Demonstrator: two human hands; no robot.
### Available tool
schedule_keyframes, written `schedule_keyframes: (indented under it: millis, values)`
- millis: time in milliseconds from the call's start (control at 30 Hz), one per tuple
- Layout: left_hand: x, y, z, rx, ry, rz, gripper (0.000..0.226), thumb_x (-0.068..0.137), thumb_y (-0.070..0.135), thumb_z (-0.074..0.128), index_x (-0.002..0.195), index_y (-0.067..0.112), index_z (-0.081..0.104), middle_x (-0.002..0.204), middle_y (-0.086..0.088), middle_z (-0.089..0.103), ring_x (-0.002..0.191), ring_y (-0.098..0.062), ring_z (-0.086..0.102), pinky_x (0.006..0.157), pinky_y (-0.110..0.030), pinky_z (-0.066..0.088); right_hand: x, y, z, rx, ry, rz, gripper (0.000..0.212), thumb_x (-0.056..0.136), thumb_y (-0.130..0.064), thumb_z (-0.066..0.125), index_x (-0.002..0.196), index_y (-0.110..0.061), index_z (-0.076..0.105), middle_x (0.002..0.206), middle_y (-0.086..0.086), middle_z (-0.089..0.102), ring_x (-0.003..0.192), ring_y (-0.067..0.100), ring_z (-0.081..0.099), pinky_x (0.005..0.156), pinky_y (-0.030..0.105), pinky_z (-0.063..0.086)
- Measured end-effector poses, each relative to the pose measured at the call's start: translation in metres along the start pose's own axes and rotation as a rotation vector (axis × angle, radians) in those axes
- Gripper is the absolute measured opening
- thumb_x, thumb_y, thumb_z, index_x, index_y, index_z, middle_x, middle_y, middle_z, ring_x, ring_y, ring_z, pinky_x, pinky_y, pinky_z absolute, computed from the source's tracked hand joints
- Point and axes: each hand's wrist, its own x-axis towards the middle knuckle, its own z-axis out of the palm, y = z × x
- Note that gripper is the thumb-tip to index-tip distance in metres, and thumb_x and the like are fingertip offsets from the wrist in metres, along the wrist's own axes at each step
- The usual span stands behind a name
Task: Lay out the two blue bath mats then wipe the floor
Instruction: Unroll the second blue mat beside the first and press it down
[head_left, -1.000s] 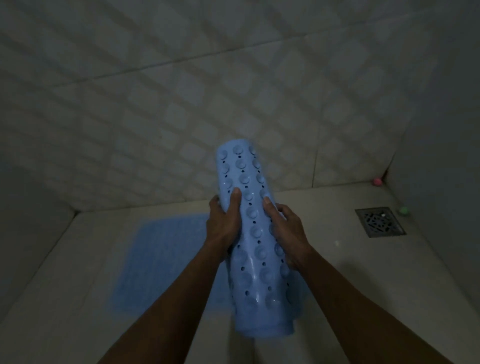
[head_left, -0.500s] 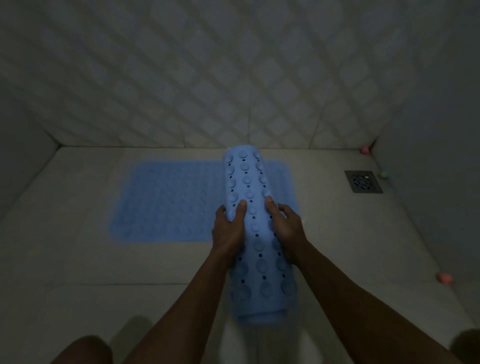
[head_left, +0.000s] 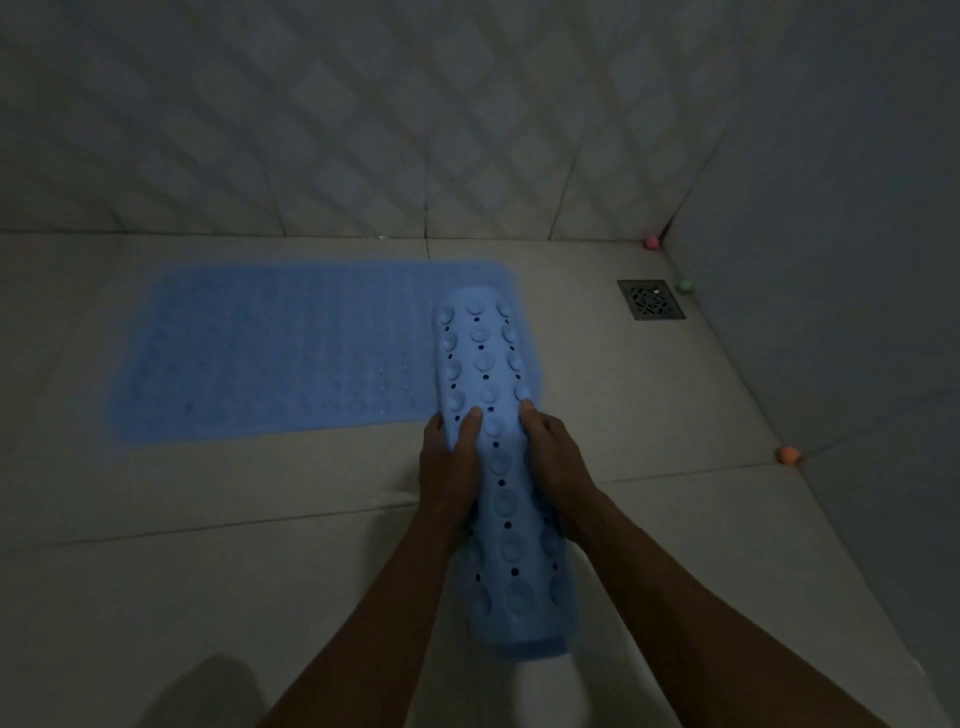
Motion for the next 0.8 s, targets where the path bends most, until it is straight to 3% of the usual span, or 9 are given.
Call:
schedule_keyframes:
  millis: [67, 167, 233, 333, 500, 600, 700, 800]
  values:
    - [-0.003, -0.016, 0.008, -0.036, 0.037, -0.013, 0.070, 0.070, 0.064, 0.072, 0.131, 0.034, 0.059, 0.125, 0.003, 0.068, 0.108, -0.022, 0.069, 0.094, -0.050, 0.057, 0.005, 0.016, -0.009, 0.010, -0.010, 0.003, 0.100, 0.061, -0.099, 0.051, 0.135, -0.033, 0.058, 0.129, -0.001, 0.067, 0.111, 0.021, 0.068, 0.099, 0.045, 0.054]
    - [-0.011, -0.042, 0.019, -0.062, 0.080, -0.024, 0.033, 0.084, 0.046, 0.074, 0.114, 0.037, 0.061, 0.117, 0.001, 0.071, 0.101, -0.022, 0.072, 0.090, -0.048, 0.059, 0.012, 0.042, -0.024, 0.025, -0.041, 0.003, 0.097, 0.060, -0.099, 0.053, 0.131, -0.033, 0.059, 0.125, -0.001, 0.069, 0.107, 0.021, 0.070, 0.095, 0.045, 0.056]
    - [-0.017, -0.056, 0.027, -0.116, 0.087, -0.022, 0.027, 0.089, 0.037, 0.073, 0.113, 0.036, 0.059, 0.114, -0.001, 0.072, 0.097, -0.023, 0.073, 0.085, -0.045, 0.061, 0.019, 0.060, -0.033, 0.025, -0.048, 0.018, 0.098, 0.059, -0.100, 0.052, 0.131, -0.034, 0.059, 0.124, -0.001, 0.069, 0.107, 0.022, 0.070, 0.095, 0.045, 0.056]
    - [-0.032, -0.073, 0.041, -0.137, 0.118, -0.042, 0.041, 0.091, 0.031, 0.073, 0.126, 0.028, 0.053, 0.109, 0.000, 0.070, 0.093, -0.020, 0.072, 0.075, -0.036, 0.061, 0.031, 0.092, -0.050, 0.025, -0.077, 0.050, 0.101, 0.057, -0.101, 0.051, 0.133, -0.036, 0.057, 0.123, -0.001, 0.070, 0.105, 0.024, 0.070, 0.095, 0.046, 0.055]
    - [-0.056, -0.095, 0.059, -0.061, 0.140, -0.129, 0.061, 0.088, 0.040, 0.074, 0.140, 0.026, 0.046, 0.122, -0.006, 0.067, 0.098, -0.021, 0.070, 0.078, -0.037, 0.060, 0.009, 0.112, -0.076, 0.026, -0.100, 0.094, 0.104, 0.057, -0.100, 0.052, 0.133, -0.030, 0.059, 0.124, 0.000, 0.069, 0.104, 0.023, 0.071, 0.094, 0.045, 0.057]
    - [-0.057, -0.106, 0.063, 0.005, 0.147, -0.167, 0.075, 0.084, 0.049, 0.075, 0.146, 0.020, 0.043, 0.130, -0.008, 0.065, 0.104, -0.024, 0.069, 0.091, -0.046, 0.058, -0.007, 0.116, -0.084, -0.012, -0.133, 0.052, 0.100, 0.066, -0.098, 0.045, 0.134, -0.025, 0.061, 0.124, 0.001, 0.070, 0.104, 0.019, 0.070, 0.094, 0.043, 0.058]
    - [-0.056, -0.116, 0.062, 0.129, 0.131, -0.111, 0.096, 0.067, 0.069, 0.075, 0.145, 0.020, 0.048, 0.130, -0.006, 0.066, 0.107, -0.023, 0.070, 0.094, -0.048, 0.058, -0.025, 0.115, -0.086, -0.012, -0.138, 0.061, 0.099, 0.072, -0.095, 0.042, 0.144, -0.028, 0.050, 0.135, 0.001, 0.063, 0.110, 0.019, 0.065, 0.097, 0.038, 0.054]
    - [-0.054, -0.121, 0.062, 0.216, 0.088, -0.069, 0.084, 0.074, 0.072, 0.069, 0.141, 0.023, 0.054, 0.128, -0.003, 0.068, 0.107, -0.021, 0.070, 0.096, -0.047, 0.057, -0.035, 0.114, -0.090, -0.029, -0.097, 0.055, 0.081, 0.091, -0.077, 0.039, 0.151, -0.024, 0.040, 0.142, 0.004, 0.055, 0.120, 0.024, 0.059, 0.094, 0.031, 0.047]
